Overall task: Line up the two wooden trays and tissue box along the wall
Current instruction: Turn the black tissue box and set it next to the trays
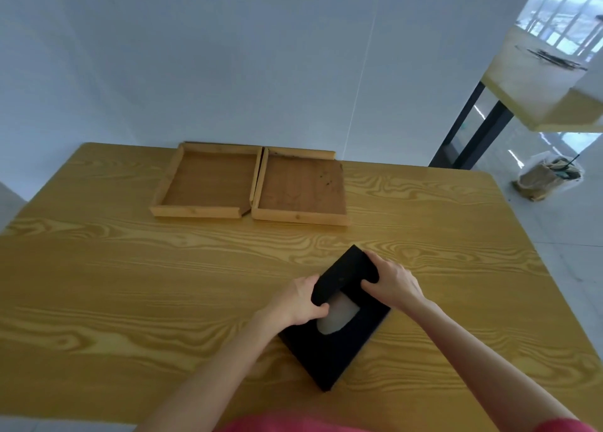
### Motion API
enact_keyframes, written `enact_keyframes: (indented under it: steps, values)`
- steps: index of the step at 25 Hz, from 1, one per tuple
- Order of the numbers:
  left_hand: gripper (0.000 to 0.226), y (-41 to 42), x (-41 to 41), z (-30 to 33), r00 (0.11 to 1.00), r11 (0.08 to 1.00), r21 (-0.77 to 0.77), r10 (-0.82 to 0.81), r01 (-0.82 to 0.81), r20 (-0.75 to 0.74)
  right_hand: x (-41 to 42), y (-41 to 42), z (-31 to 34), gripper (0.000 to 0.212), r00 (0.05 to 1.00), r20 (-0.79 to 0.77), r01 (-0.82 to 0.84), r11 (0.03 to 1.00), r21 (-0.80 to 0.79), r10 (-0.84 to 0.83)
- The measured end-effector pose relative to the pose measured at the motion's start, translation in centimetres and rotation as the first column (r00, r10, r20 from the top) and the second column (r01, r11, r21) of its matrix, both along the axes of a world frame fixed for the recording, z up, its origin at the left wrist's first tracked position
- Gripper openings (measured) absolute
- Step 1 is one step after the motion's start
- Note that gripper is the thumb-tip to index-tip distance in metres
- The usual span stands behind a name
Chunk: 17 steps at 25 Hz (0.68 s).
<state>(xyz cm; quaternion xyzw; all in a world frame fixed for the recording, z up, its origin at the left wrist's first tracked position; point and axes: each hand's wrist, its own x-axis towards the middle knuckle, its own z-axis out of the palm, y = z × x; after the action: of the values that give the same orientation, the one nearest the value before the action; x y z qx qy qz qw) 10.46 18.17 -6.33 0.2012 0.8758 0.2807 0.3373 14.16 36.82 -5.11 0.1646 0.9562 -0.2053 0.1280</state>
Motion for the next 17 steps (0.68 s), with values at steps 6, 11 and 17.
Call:
enact_keyframes:
  steps: [6, 11, 17]
  values:
    - [0.063, -7.6, -4.1, 1.6, 0.993, 0.996, -0.091, -0.001, -0.010, -0.117, -2.9, -7.7, 0.3, 0.061, 0.998, -0.046, 0.040, 0.999, -0.017, -0.041]
    - [0.058, -15.0, -8.2, 2.8, 0.970, 0.976, -0.210, -0.104, 0.057, -0.219, -5.5, -15.6, 0.6, 0.056, 0.996, -0.019, 0.090, 0.996, -0.007, -0.090]
    - [0.055, -22.5, -11.8, 3.1, 0.904, 0.942, -0.315, -0.233, 0.118, -0.358, -8.3, -24.3, 0.6, 0.059, 0.991, 0.039, 0.126, 0.992, 0.015, -0.127]
